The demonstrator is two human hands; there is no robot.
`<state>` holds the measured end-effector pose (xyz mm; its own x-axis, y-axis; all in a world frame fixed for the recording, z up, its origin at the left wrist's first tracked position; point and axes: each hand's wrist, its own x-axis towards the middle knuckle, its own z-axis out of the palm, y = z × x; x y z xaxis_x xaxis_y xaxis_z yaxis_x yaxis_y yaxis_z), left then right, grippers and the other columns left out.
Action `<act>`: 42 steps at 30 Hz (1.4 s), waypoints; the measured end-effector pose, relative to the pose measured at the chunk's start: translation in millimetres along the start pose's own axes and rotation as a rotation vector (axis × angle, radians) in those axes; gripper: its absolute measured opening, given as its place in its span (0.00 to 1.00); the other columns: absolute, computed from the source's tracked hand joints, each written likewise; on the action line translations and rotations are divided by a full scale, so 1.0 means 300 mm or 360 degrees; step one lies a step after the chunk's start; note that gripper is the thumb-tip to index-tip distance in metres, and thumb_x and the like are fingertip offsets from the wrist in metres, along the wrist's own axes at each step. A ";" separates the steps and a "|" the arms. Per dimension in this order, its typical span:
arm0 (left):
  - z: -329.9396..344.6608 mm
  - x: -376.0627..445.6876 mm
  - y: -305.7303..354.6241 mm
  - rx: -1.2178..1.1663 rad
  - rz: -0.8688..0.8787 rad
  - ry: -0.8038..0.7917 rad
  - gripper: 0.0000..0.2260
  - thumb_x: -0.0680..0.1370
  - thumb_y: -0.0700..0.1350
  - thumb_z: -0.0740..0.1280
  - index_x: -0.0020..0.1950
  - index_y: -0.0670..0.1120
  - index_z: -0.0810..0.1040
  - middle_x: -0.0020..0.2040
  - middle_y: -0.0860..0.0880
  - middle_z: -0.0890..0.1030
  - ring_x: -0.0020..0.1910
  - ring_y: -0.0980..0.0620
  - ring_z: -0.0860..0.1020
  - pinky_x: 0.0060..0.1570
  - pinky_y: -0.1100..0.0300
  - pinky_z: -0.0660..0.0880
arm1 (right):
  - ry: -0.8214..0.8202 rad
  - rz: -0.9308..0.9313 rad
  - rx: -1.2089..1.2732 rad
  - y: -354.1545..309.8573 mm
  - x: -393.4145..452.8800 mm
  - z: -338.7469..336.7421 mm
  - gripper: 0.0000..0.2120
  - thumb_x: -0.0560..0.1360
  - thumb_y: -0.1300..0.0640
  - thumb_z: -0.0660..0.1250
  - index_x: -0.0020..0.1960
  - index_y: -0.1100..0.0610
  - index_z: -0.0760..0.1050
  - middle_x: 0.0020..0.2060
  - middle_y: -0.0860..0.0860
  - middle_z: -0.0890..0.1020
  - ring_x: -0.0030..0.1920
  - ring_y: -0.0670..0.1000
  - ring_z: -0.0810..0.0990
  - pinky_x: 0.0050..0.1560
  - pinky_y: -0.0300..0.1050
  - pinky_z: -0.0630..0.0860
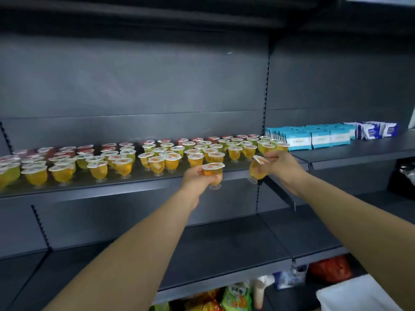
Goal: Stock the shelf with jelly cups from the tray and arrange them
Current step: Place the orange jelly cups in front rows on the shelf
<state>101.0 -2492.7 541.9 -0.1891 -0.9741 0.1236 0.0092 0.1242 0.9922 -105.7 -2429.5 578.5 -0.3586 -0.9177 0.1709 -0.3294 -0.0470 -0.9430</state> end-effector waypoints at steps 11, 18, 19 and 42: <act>0.383 0.425 -0.047 0.0360 0.0060 0.0273 0.17 0.70 0.41 0.75 0.57 0.44 0.78 0.54 0.51 0.81 0.51 0.52 0.78 0.50 0.61 0.72 | -0.0185 -0.0010 -0.0223 0.094 0.543 -0.117 0.28 0.65 0.66 0.76 0.60 0.55 0.68 0.55 0.51 0.75 0.54 0.51 0.74 0.57 0.46 0.72; 0.467 0.554 -0.155 0.0430 0.0046 0.0448 0.21 0.71 0.40 0.74 0.62 0.42 0.75 0.57 0.48 0.79 0.54 0.53 0.75 0.52 0.62 0.70 | -0.0348 0.0060 -0.0075 0.276 0.728 -0.080 0.30 0.66 0.65 0.76 0.64 0.55 0.69 0.59 0.50 0.74 0.57 0.50 0.73 0.50 0.41 0.69; 0.470 0.561 -0.167 0.0425 0.0052 0.0463 0.20 0.71 0.41 0.74 0.62 0.43 0.75 0.57 0.49 0.79 0.53 0.54 0.75 0.52 0.62 0.70 | -0.0331 0.0065 -0.0010 0.304 0.738 -0.069 0.30 0.66 0.65 0.76 0.64 0.54 0.70 0.59 0.49 0.74 0.58 0.50 0.73 0.51 0.41 0.69; 0.473 0.564 -0.200 0.0389 0.0116 0.0489 0.12 0.75 0.41 0.70 0.57 0.44 0.78 0.50 0.52 0.80 0.52 0.54 0.78 0.52 0.62 0.72 | -0.0271 -0.0134 0.0317 0.400 0.743 -0.016 0.30 0.68 0.64 0.75 0.68 0.54 0.69 0.61 0.48 0.76 0.62 0.48 0.73 0.60 0.42 0.70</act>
<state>-70.9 -2638.3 501.3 0.1060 -0.9676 0.2290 -0.2292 0.2004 0.9525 -229.4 -2637.8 504.9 -0.1795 -0.9596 0.2165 -0.1673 -0.1871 -0.9680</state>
